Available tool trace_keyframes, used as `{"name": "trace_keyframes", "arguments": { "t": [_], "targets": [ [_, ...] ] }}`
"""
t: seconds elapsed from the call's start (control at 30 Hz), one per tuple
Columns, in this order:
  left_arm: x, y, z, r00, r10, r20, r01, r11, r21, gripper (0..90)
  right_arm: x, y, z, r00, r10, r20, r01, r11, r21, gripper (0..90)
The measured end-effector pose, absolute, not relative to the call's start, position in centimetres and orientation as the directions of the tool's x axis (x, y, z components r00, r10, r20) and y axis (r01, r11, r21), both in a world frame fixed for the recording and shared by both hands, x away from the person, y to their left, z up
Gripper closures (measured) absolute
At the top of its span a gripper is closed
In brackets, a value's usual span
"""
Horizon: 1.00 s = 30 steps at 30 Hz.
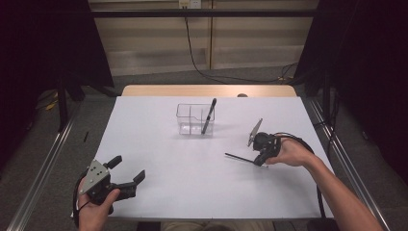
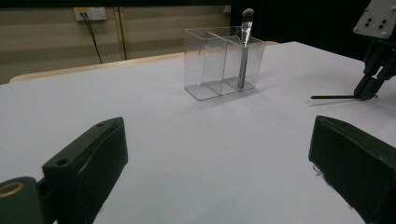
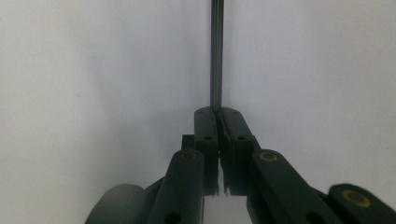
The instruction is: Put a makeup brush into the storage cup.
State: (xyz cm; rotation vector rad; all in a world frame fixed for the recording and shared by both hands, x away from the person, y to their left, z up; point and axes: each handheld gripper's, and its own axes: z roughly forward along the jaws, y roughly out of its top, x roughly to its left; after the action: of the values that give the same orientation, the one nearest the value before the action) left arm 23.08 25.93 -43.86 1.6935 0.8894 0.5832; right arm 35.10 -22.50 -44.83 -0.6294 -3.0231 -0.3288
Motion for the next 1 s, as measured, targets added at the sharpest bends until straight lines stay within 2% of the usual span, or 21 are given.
{"name": "trace_keyframes", "arguments": {
  "t": [0.47,0.6,1.0],
  "targets": [
    [23.2,26.1,-43.8,0.599,0.799,-0.053,0.265,-0.135,0.955,4.6,33.7,-23.9,-43.3,-0.881,0.464,0.09,0.461,0.802,0.38,86.2],
    [23.2,26.1,-43.8,0.591,0.805,-0.059,0.271,-0.129,0.954,4.6,33.3,-24.5,-42.8,-0.868,0.488,0.085,0.467,0.75,0.469,86.1],
    [23.2,26.5,-43.7,0.597,0.8,-0.058,0.254,-0.12,0.96,4.5,32.6,-25.6,-43.2,-0.833,0.54,0.123,0.486,0.608,0.627,86.2]
  ]
}}
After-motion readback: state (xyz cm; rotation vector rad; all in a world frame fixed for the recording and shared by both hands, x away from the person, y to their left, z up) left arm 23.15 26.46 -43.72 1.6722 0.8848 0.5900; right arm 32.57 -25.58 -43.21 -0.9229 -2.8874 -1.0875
